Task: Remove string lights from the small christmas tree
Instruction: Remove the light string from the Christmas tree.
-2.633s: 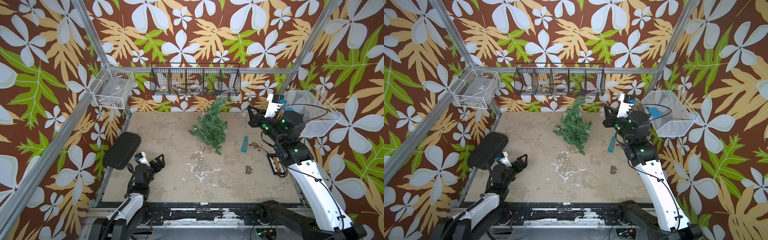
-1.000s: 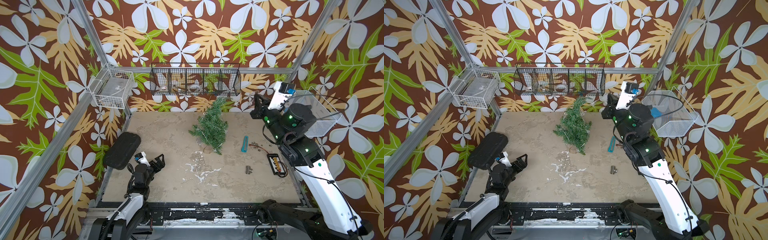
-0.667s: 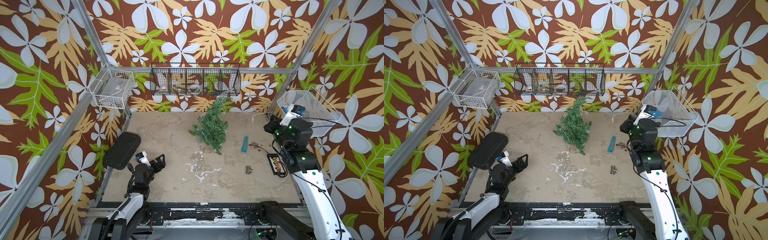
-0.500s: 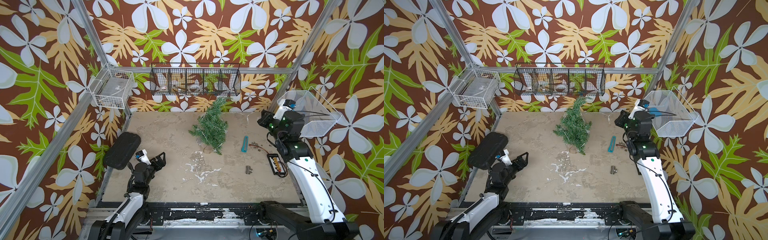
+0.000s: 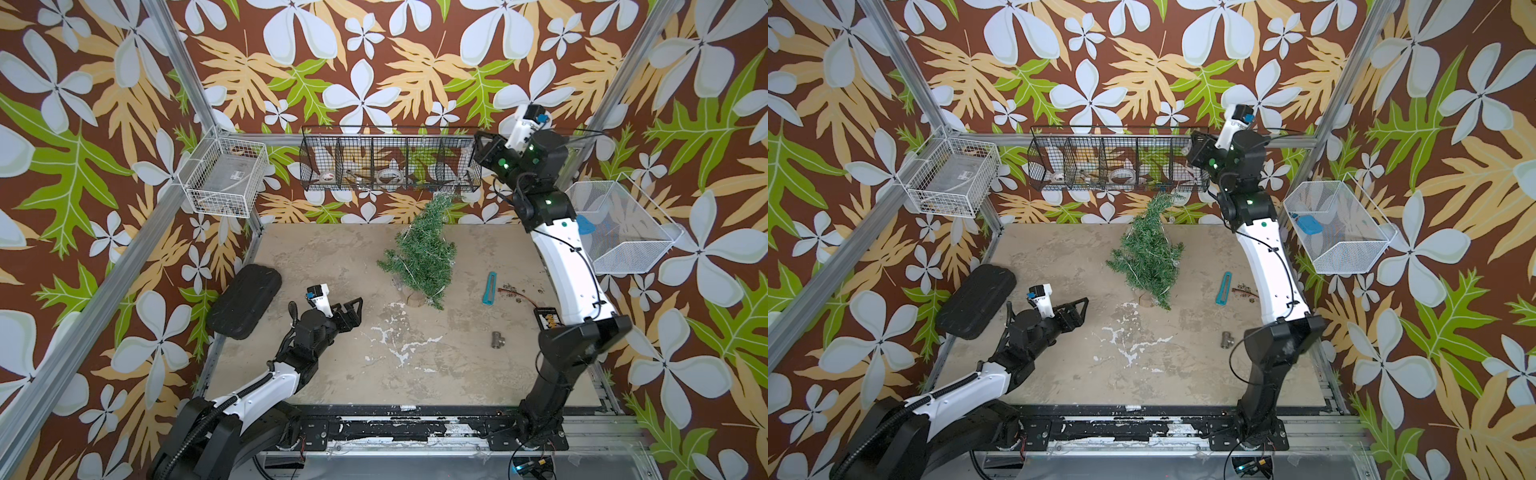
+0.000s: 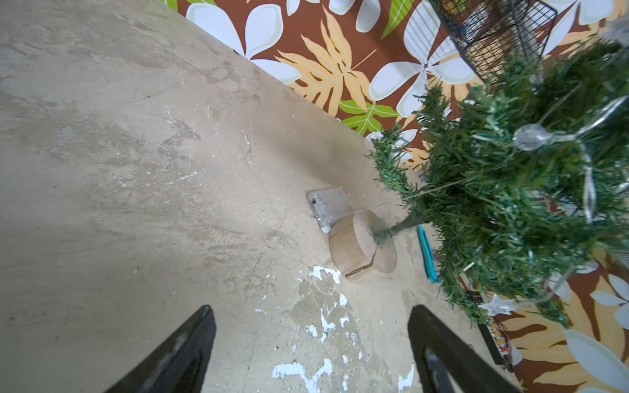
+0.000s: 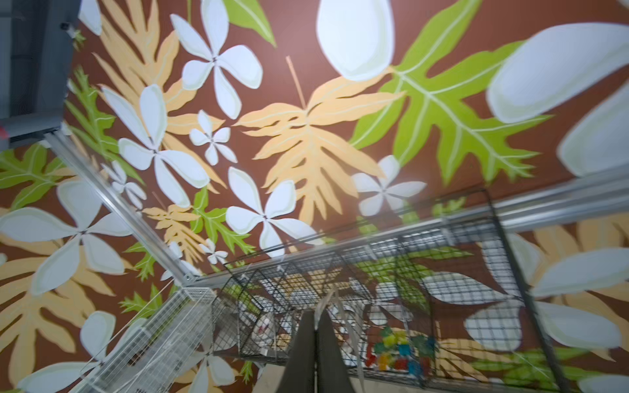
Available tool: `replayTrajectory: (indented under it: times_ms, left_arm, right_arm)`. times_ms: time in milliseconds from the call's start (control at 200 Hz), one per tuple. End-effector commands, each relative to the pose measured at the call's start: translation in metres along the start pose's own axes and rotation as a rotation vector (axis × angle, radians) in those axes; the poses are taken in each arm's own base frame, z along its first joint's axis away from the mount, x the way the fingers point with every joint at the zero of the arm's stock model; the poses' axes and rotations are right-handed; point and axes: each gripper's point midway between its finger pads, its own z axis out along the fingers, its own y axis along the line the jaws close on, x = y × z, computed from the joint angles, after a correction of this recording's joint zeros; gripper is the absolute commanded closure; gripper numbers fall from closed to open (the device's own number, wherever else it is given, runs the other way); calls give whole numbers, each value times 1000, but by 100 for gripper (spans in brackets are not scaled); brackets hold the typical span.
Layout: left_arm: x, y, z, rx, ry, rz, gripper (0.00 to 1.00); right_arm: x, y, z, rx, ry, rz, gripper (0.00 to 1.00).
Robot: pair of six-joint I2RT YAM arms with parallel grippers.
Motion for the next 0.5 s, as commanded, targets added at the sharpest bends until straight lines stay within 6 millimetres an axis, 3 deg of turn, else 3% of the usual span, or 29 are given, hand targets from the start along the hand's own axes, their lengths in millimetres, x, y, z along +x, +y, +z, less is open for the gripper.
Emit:
replayTrajectory:
  times_ms: [0,140,295,495]
  left_arm:
    - [5,7,0,-16,-8,91,10]
    - [17,20,-6,-42,0,113,9]
    - [9,21,-10,-54,-42,122,9]
    - [8,22,-10,-58,-47,120,8]
  right_arm:
    - [17,42,17,-151,48,1,100]
    - [34,109,14,-369,40,-10,100]
    - [63,176,-7,-492,64,-121,100]
    - [91,229,-36,-625,153,-147,100]
